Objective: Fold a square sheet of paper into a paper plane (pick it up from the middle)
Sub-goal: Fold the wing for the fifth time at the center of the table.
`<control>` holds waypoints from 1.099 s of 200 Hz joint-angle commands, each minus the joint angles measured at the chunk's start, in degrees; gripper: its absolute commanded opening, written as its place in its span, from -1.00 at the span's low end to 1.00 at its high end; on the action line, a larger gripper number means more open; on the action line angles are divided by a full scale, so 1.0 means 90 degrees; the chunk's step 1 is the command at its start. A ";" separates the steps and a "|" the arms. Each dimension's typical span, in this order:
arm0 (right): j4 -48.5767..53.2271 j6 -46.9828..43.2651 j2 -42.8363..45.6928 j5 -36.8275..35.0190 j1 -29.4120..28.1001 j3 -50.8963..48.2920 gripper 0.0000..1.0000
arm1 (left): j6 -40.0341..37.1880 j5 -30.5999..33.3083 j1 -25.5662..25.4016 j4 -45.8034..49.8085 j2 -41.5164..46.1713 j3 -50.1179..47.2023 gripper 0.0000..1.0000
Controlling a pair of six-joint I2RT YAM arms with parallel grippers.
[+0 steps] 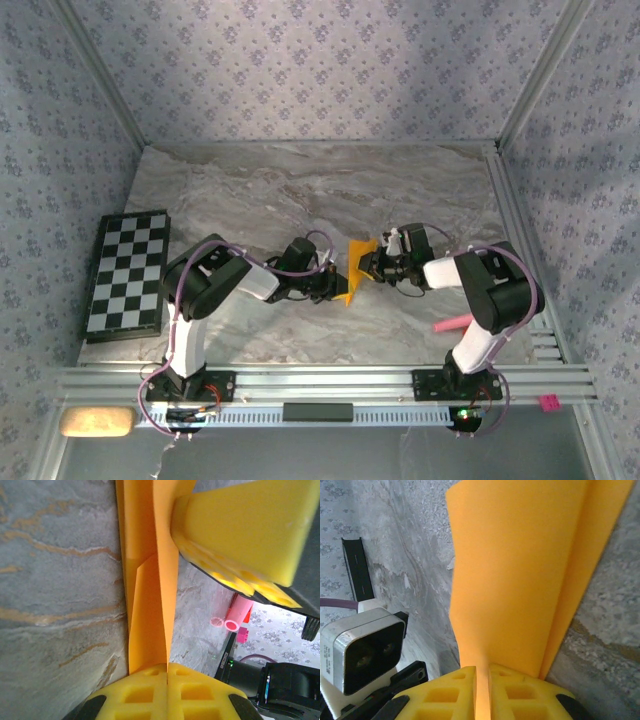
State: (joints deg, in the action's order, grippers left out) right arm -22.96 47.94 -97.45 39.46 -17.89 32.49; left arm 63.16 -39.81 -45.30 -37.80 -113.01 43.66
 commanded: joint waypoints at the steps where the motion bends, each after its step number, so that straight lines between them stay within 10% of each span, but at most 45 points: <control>1: 0.0069 -0.0113 -0.0148 -0.0068 0.0046 0.0120 -0.69 | 0.0013 0.0399 0.0156 0.0761 -0.0294 -0.0271 -1.00; 220: 0.1061 -0.0310 -0.0419 -0.0489 -0.0063 0.0352 -0.71 | -0.1426 0.0303 0.0023 0.3120 0.0224 0.0337 -0.86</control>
State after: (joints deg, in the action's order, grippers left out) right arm -17.65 46.85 -98.70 39.66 -18.09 35.48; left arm 52.93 -39.33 -45.28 -20.93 -110.65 48.40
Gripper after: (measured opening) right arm 0.146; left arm 0.067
